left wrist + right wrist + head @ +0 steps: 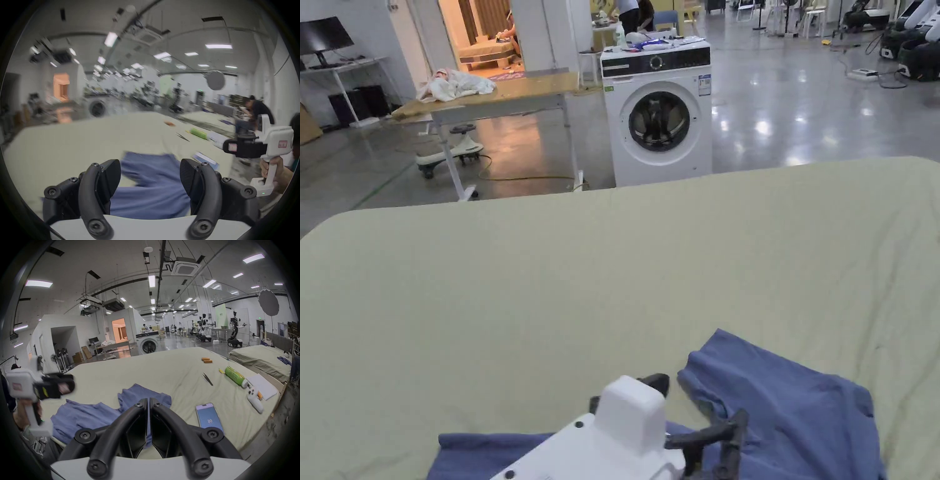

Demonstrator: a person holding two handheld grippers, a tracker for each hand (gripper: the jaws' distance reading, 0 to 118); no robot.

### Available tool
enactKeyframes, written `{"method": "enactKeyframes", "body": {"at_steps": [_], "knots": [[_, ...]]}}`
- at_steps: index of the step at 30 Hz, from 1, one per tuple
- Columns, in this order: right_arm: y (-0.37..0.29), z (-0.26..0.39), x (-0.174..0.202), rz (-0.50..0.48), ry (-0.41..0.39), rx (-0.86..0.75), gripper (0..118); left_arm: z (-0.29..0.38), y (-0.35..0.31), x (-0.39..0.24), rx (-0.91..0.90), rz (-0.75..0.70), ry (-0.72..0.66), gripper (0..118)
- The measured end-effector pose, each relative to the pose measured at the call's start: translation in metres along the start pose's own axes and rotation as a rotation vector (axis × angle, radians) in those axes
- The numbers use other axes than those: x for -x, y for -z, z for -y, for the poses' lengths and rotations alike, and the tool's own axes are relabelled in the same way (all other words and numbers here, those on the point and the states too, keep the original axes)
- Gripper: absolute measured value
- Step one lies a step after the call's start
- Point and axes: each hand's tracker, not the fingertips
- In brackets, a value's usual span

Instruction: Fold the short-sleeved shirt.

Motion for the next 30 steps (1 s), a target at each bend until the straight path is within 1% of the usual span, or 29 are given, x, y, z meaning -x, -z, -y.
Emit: {"method": "enactKeyframes", "body": {"at_steps": [3, 5, 7, 8, 9, 12, 13, 14, 18, 24, 28, 30], "knots": [[0.006, -0.007, 0.011, -0.023, -0.031, -0.025, 1, -0.01, -0.063, 0.024, -0.115, -0.211, 0.012, 74], [0.008, -0.009, 0.018, -0.042, -0.044, -0.037, 1, -0.011, -0.098, 0.03, -0.154, -0.321, 0.021, 58], [0.01, -0.011, 0.024, -0.067, -0.05, -0.052, 1, -0.006, -0.124, 0.03, -0.163, -0.405, 0.062, 34], [0.009, -0.011, 0.028, -0.077, -0.053, -0.061, 1, -0.003, -0.134, 0.027, -0.153, -0.457, 0.074, 34], [0.009, -0.01, 0.03, -0.084, -0.056, -0.067, 1, 0.0, -0.144, 0.026, -0.147, -0.491, 0.075, 31], [0.008, -0.007, 0.035, -0.099, -0.069, -0.076, 1, 0.011, -0.168, 0.025, -0.147, -0.546, 0.058, 15], [0.007, -0.007, 0.036, -0.101, -0.075, -0.077, 1, 0.013, -0.173, 0.026, -0.14, -0.57, 0.04, 5], [0.006, -0.005, 0.038, -0.103, -0.083, -0.079, 1, 0.015, -0.179, 0.026, -0.136, -0.592, 0.029, 0], [0.005, -0.005, 0.041, -0.109, -0.092, -0.08, 1, 0.02, -0.191, 0.032, -0.132, -0.618, -0.019, 0], [0.006, -0.011, 0.047, -0.113, -0.087, -0.087, 1, 0.021, -0.188, 0.046, -0.108, -0.641, -0.028, 0], [0.007, -0.01, 0.046, -0.112, -0.081, -0.077, 1, 0.027, -0.175, 0.061, -0.059, -0.599, -0.033, 0], [0.007, -0.011, 0.047, -0.111, -0.088, -0.066, 1, 0.032, -0.162, 0.076, -0.016, -0.575, -0.069, 0]]}}
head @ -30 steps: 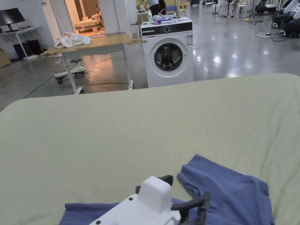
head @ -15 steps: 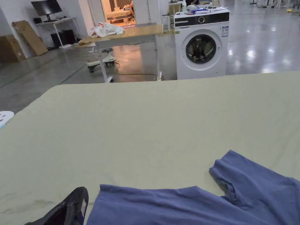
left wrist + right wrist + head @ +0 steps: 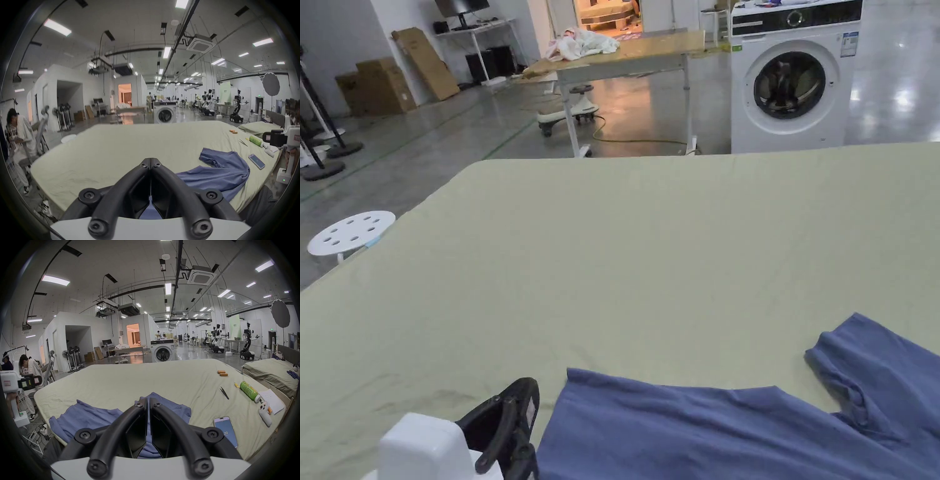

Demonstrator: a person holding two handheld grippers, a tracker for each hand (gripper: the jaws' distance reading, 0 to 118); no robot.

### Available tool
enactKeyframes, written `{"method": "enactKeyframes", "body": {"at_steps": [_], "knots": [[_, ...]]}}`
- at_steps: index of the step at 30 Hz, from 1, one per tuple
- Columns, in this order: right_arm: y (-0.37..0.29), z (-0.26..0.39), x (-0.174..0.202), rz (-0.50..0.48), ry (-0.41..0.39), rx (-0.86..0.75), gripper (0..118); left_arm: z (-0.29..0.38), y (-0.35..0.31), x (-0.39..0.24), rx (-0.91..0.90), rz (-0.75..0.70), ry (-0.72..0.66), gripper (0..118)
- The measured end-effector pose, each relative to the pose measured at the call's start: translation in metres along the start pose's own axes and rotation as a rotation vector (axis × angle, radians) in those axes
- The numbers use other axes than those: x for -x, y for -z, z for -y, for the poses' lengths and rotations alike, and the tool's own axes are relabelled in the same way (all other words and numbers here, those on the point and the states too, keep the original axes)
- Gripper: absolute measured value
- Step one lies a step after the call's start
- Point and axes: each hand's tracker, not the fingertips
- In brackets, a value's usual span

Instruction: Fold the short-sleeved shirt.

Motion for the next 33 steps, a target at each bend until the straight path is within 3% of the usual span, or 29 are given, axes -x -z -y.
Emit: {"method": "enactKeyframes", "body": {"at_steps": [1, 5, 7, 10, 16, 20, 21, 23, 24, 25, 28, 29, 30, 31, 32, 33], "knots": [[0.0, 0.0, 0.0, 0.002, -0.004, 0.005, 1, 0.002, 0.015, 0.006, 0.044, 0.02, -0.038, 4], [-0.001, 0.005, -0.004, 0.013, 0.0, 0.022, 1, 0.018, 0.096, 0.037, 0.285, 0.131, -0.174, 72], [-0.001, 0.008, -0.007, 0.02, 0.014, 0.036, 1, 0.029, 0.135, 0.045, 0.312, 0.115, -0.152, 73], [-0.003, 0.013, -0.013, 0.037, 0.017, 0.063, 1, 0.042, 0.196, 0.051, 0.441, 0.067, -0.082, 73], [-0.009, 0.021, -0.029, 0.109, 0.034, 0.118, 1, 0.082, 0.279, 0.065, 0.655, 0.008, -0.144, 71], [-0.013, 0.025, -0.041, 0.155, 0.042, 0.154, 1, 0.09, 0.282, 0.06, 0.632, -0.016, -0.141, 56], [-0.013, 0.026, -0.043, 0.164, 0.045, 0.158, 1, 0.089, 0.281, 0.057, 0.632, -0.014, -0.109, 47], [-0.009, 0.028, -0.047, 0.179, 0.071, 0.178, 1, 0.089, 0.275, 0.046, 0.634, 0.002, -0.012, 16], [-0.004, 0.028, -0.048, 0.177, 0.086, 0.186, 1, 0.09, 0.275, 0.039, 0.639, 0.007, 0.039, 7], [0.0, 0.027, -0.05, 0.172, 0.095, 0.191, 1, 0.091, 0.276, 0.033, 0.643, 0.021, 0.072, 2], [0.026, 0.013, -0.052, 0.147, 0.06, 0.207, 3, 0.097, 0.281, 0.019, 0.674, 0.001, 0.158, 1], [0.04, 0.004, -0.053, 0.128, 0.022, 0.224, 13, 0.097, 0.285, 0.018, 0.686, 0.003, 0.152, 1], [0.055, -0.005, -0.056, 0.109, -0.013, 0.256, 34, 0.097, 0.287, 0.019, 0.696, 0.004, 0.151, 1], [0.072, -0.012, -0.058, 0.116, -0.046, 0.272, 65, 0.096, 0.289, 0.02, 0.706, 0.008, 0.149, 1], [0.092, -0.016, -0.067, 0.121, -0.075, 0.303, 77, 0.094, 0.291, 0.022, 0.719, 0.016, 0.148, 1], [0.114, -0.022, -0.072, 0.104, -0.096, 0.344, 77, 0.092, 0.291, 0.024, 0.732, 0.022, 0.134, 1]]}}
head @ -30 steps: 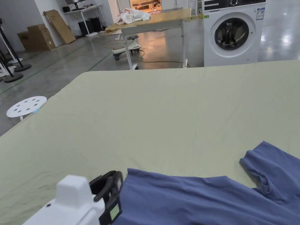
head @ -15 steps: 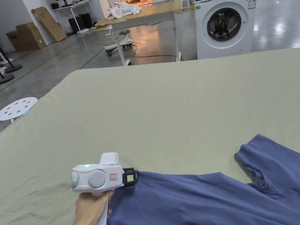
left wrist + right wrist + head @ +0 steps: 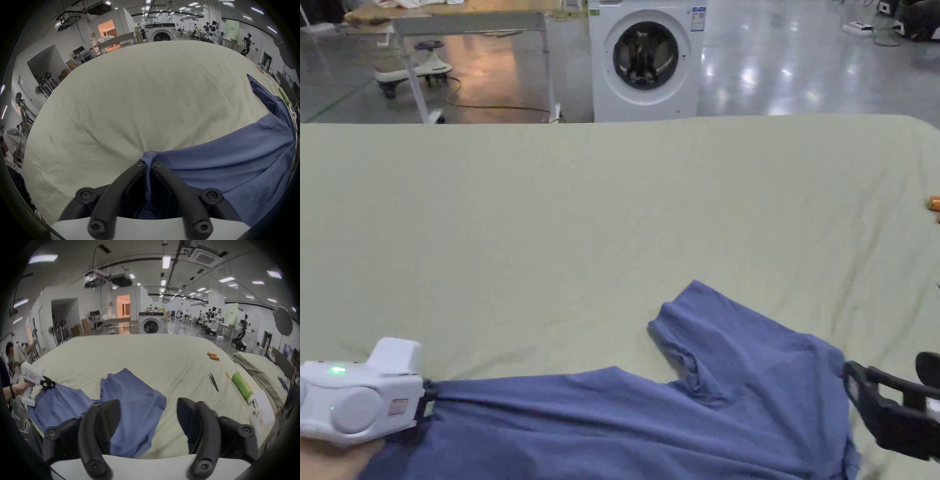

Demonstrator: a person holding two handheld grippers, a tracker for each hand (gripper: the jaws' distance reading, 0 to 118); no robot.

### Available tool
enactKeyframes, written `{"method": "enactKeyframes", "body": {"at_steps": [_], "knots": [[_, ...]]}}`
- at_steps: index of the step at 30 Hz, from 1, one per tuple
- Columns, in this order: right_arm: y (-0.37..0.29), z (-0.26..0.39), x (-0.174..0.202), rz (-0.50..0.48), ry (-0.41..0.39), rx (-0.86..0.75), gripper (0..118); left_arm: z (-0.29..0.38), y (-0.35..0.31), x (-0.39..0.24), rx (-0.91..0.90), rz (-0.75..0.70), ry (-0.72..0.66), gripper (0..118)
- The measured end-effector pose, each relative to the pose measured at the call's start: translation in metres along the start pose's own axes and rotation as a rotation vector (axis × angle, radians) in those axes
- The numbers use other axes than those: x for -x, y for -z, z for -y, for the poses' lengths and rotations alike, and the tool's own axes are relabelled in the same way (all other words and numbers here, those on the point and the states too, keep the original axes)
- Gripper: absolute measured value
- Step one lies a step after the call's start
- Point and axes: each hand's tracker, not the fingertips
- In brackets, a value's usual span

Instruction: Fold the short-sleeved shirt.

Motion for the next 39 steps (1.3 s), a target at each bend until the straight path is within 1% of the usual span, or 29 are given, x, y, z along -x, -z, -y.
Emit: {"method": "enactKeyframes", "body": {"at_steps": [1, 2, 3, 4, 6, 7, 8, 9, 11, 13, 14, 15, 16, 17, 18, 19, 21, 23, 24, 25, 27, 29, 32, 34, 35, 37, 39], "knots": [[0.018, -0.01, -0.004, -0.017, -0.009, 0.0, 77, -0.002, -0.001, 0.002, 0.009, 0.01, -0.013, 1], [0.039, -0.021, -0.009, -0.038, -0.001, 0.028, 77, -0.003, 0.0, 0.004, 0.016, 0.019, -0.022, 1], [0.063, -0.027, -0.019, -0.064, 0.007, 0.088, 77, -0.004, 0.0, 0.005, 0.021, 0.025, -0.029, 1], [0.086, -0.034, -0.022, -0.069, 0.014, 0.138, 77, -0.005, 0.001, 0.006, 0.027, 0.03, -0.034, 1], [0.134, -0.044, -0.022, -0.021, -0.031, 0.303, 77, -0.006, 0.0, 0.006, 0.034, 0.034, -0.038, 1], [0.157, -0.045, -0.022, 0.004, -0.068, 0.352, 77, -0.006, 0.0, 0.006, 0.037, 0.035, -0.037, 1], [0.177, -0.044, -0.02, -0.003, -0.113, 0.406, 77, -0.006, 0.001, 0.006, 0.041, 0.035, -0.035, 1], [0.194, -0.042, -0.019, -0.023, -0.13, 0.438, 77, -0.007, 0.003, 0.007, 0.045, 0.035, -0.032, 1], [0.223, -0.034, -0.016, -0.031, -0.112, 0.512, 76, -0.008, 0.003, 0.007, 0.051, 0.033, -0.028, 1], [0.243, -0.023, -0.016, 0.025, -0.11, 0.577, 77, -0.008, 0.002, 0.007, 0.053, 0.033, -0.028, 1], [0.245, -0.02, -0.017, -0.001, -0.08, 0.568, 77, -0.007, 0.002, 0.007, 0.05, 0.032, -0.03, 1], [0.241, -0.022, -0.016, 0.013, -0.075, 0.544, 76, -0.006, 0.002, 0.006, 0.048, 0.03, -0.028, 1], [0.237, -0.022, -0.017, 0.009, -0.071, 0.529, 64, -0.006, 0.003, 0.006, 0.045, 0.028, -0.024, 1], [0.232, -0.022, -0.018, -0.027, -0.074, 0.498, 49, -0.006, 0.002, 0.006, 0.043, 0.026, -0.021, 1], [0.229, -0.022, -0.019, -0.032, -0.097, 0.489, 32, -0.005, 0.002, 0.005, 0.042, 0.024, -0.019, 1], [0.222, -0.022, -0.014, -0.021, -0.109, 0.485, 4, -0.005, 0.002, 0.005, 0.041, 0.022, -0.017, 1], [0.217, -0.022, -0.016, -0.016, -0.125, 0.465, 3, -0.006, -0.001, 0.005, 0.035, 0.016, -0.021, 1], [0.205, -0.026, -0.016, -0.035, -0.107, 0.439, 3, -0.005, -0.01, 0.008, 0.019, 0.018, -0.026, 0], [0.193, -0.03, -0.018, -0.048, -0.096, 0.39, 3, -0.004, -0.019, 0.011, -0.016, 0.028, -0.025, 0], [0.179, -0.035, -0.019, -0.05, -0.109, 0.341, 3, -0.003, -0.034, 0.016, -0.07, 0.042, -0.039, 0], [0.142, -0.052, -0.023, -0.057, -0.108, 0.243, 3, -0.001, -0.071, 0.028, -0.192, 0.078, -0.09, 0], [0.103, -0.07, -0.033, -0.061, -0.07, 0.146, 3, -0.002, -0.119, 0.042, -0.322, 0.125, -0.141, 0], [0.046, -0.099, -0.047, -0.092, 0.031, -0.009, 3, -0.01, -0.188, 0.061, -0.51, 0.13, -0.207, 0], [0.015, -0.119, -0.054, -0.076, 0.066, -0.112, 3, -0.019, -0.235, 0.066, -0.613, 0.145, -0.232, 0], [-0.004, -0.132, -0.053, -0.077, 0.071, -0.158, 3, -0.025, -0.255, 0.071, -0.667, 0.155, -0.242, 0], [-0.028, -0.154, -0.055, -0.062, 0.083, -0.242, 3, -0.04, -0.289, 0.076, -0.757, 0.122, -0.258, 0], [-0.044, -0.179, -0.056, -0.062, 0.091, -0.308, 3, -0.059, -0.317, 0.084, -0.814, 0.108, -0.269, 0]]}}
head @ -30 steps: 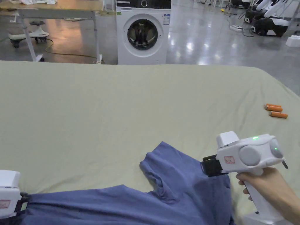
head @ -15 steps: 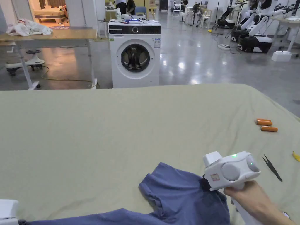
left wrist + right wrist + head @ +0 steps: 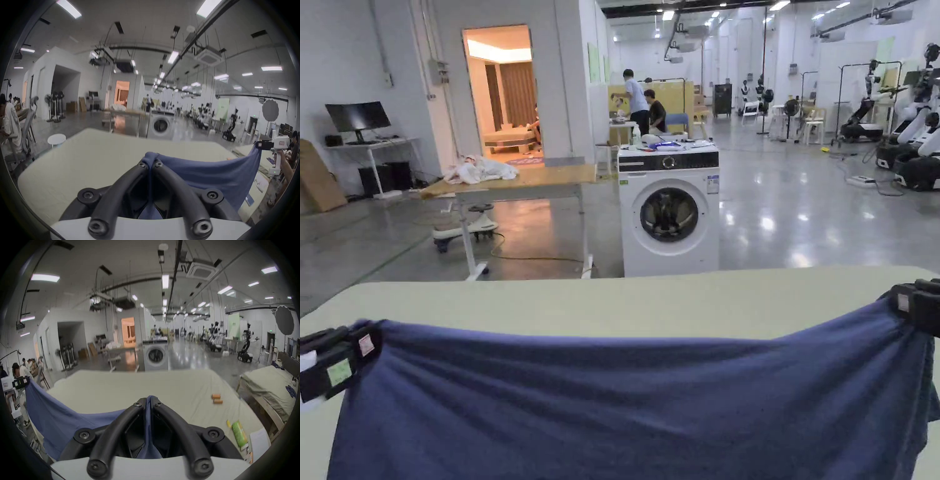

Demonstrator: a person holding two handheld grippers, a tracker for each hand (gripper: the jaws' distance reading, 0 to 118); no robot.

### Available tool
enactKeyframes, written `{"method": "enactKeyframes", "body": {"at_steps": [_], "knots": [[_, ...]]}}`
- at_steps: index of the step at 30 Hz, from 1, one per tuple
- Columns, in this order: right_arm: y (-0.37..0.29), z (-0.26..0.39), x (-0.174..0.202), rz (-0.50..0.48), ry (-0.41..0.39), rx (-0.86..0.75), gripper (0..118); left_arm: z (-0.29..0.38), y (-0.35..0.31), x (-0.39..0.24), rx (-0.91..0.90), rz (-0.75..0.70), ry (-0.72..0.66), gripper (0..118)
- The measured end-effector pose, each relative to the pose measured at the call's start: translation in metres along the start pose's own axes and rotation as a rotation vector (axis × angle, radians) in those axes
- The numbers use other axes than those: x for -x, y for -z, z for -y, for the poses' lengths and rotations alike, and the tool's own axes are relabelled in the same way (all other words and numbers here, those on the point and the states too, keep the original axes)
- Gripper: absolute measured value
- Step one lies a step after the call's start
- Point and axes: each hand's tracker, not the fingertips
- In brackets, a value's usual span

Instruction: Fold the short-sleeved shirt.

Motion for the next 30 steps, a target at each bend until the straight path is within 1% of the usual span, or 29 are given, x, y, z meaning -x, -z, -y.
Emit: {"method": "enactKeyframes", "body": {"at_steps": [2, 4, 7, 9, 11, 16, 17, 18, 19, 22, 24, 28, 30], "knots": [[-0.006, -0.031, 0.009, 0.0, -0.025, -0.056, 3, -0.031, 0.002, -0.005, -0.05, -0.015, 0.029, 0], [-0.004, -0.062, 0.017, 0.03, -0.049, -0.11, 3, -0.057, 0.005, -0.011, -0.088, -0.031, 0.066, 0], [-0.001, -0.106, 0.032, 0.062, -0.058, -0.179, 3, -0.089, 0.015, -0.021, -0.128, -0.065, 0.109, 0], [0.011, -0.135, 0.036, 0.075, -0.061, -0.196, 2, -0.11, 0.023, -0.028, -0.155, -0.105, 0.151, 0], [0.023, -0.16, 0.043, 0.103, -0.081, -0.218, 2, -0.127, 0.036, -0.032, -0.183, -0.134, 0.188, 0], [0.066, -0.211, 0.054, 0.181, -0.142, -0.237, 3, -0.164, 0.078, -0.038, -0.205, -0.179, 0.212, 0], [0.075, -0.221, 0.058, 0.197, -0.16, -0.241, 3, -0.168, 0.088, -0.038, -0.208, -0.191, 0.225, 0], [0.082, -0.229, 0.063, 0.228, -0.2, -0.229, 2, -0.172, 0.098, -0.039, -0.207, -0.204, 0.242, 0], [0.089, -0.237, 0.068, 0.239, -0.207, -0.247, 2, -0.176, 0.107, -0.039, -0.216, -0.211, 0.244, 0], [0.111, -0.259, 0.077, 0.245, -0.188, -0.263, 3, -0.188, 0.138, -0.038, -0.208, -0.248, 0.236, 0], [0.124, -0.269, 0.081, 0.26, -0.165, -0.278, 2, -0.194, 0.158, -0.035, -0.174, -0.268, 0.206, 0], [0.148, -0.278, 0.088, 0.304, -0.189, -0.291, 3, -0.197, 0.19, -0.029, -0.169, -0.277, 0.213, 0], [0.159, -0.277, 0.09, 0.322, -0.189, -0.292, 3, -0.193, 0.199, -0.027, -0.167, -0.278, 0.195, 0]]}}
